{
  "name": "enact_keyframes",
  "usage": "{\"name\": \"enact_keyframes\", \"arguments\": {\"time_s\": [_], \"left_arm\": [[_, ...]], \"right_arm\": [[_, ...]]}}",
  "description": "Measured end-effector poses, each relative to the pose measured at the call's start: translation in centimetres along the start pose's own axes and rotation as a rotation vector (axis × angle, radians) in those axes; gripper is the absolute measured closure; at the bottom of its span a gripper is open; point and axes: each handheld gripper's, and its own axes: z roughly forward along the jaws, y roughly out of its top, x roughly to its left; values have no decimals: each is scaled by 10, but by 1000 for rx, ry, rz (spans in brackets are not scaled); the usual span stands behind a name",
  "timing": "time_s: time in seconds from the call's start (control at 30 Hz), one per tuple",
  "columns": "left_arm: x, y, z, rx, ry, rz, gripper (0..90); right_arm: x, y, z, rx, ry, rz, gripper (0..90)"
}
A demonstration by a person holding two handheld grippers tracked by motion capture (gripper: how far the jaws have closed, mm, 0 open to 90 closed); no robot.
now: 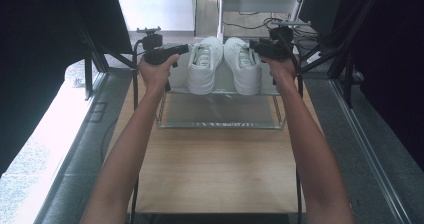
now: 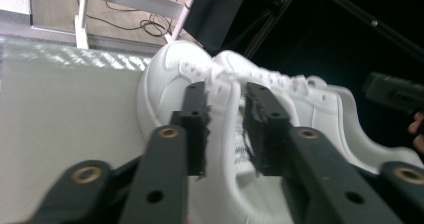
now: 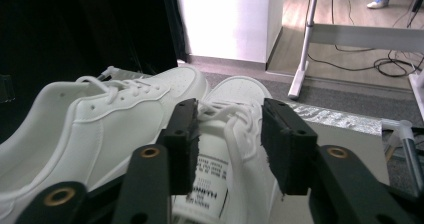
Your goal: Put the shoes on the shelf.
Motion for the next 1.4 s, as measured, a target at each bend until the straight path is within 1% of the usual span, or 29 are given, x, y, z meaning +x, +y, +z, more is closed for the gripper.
{"name": "enact_keyframes", "arguments": {"time_s": [0.07, 0.1, 0.13, 0.17, 0.2, 0.23, 0.27, 0.33, 0.43, 0.47, 0.53, 0.57, 0.67, 0.77, 0.83, 0.87, 0.9, 0.97, 1.03, 1.1, 1.17, 1.23, 1.3, 1.37, 1.4], "left_arm": [[2, -5, -7, 12, -5, 19, 775], [2, -5, -7, 12, -5, 19, 793], [2, -11, -13, 26, 2, 47, 806], [2, -14, -16, 32, 5, 59, 821], [2, -14, -16, 32, 5, 59, 833], [1, -20, -21, 43, 10, 79, 845], [1, -23, -22, 50, 16, 94, 856], [2, -29, -24, 66, 19, 111, 882], [5, -39, -25, 91, 19, 121, 898], [5, -39, -25, 91, 19, 121, 899], [8, -45, -25, 102, 13, 115, 900], [11, -50, -23, 115, 11, 113, 900], [14, -56, -19, 131, 8, 107, 900], [14, -60, -16, 142, 2, 106, 900], [13, -60, -14, 146, 2, 108, 900], [12, -61, -13, 147, -1, 108, 900], [10, -62, -10, 149, -7, 110, 900], [9, -63, -7, 153, -13, 102, 900], [7, -64, -4, 154, -11, 105, 900], [6, -65, -3, 149, -6, 106, 900], [6, -64, -3, 148, -10, 96, 900], [6, -64, -3, 146, -7, 94, 900], [5, -64, -3, 145, -6, 92, 900], [3, -65, -1, 146, -12, 92, 900], [2, -65, 0, 143, -6, 93, 900]], "right_arm": [[-1, -4, -10, -13, 3, -5, 661], [-1, -4, -10, -13, 3, -5, 661], [-3, -10, -19, -19, 11, -11, 706], [-4, -13, -22, -15, 11, -19, 723], [-5, -17, -25, -10, 4, -33, 743], [-7, -21, -28, -8, -3, -43, 758], [-9, -25, -31, -6, -7, -45, 776], [-14, -34, -34, -2, -7, -38, 812], [-22, -47, -36, 15, -3, -30, 859], [-22, -47, -36, 15, -3, -30, 859], [-26, -58, -34, 36, 6, -32, 893], [-27, -61, -33, 43, 10, -35, 899], [-27, -70, -29, 68, 11, -50, 900], [-26, -75, -24, 87, 16, -60, 900], [-24, -77, -21, 101, 13, -75, 900], [-24, -77, -21, 101, 13, -75, 900], [-21, -79, -18, 108, 8, -85, 900], [-20, -80, -17, 108, -3, -92, 900], [-19, -80, -17, 107, -1, -83, 900], [-19, -80, -17, 106, -7, -88, 900], [-16, -80, -18, 104, -12, -89, 900], [-13, -80, -17, 99, -15, -92, 900], [-12, -79, -17, 96, -15, -89, 900], [-11, -80, -17, 95, 0, -76, 900], [-10, -80, -17, 97, 4, -77, 900]]}}
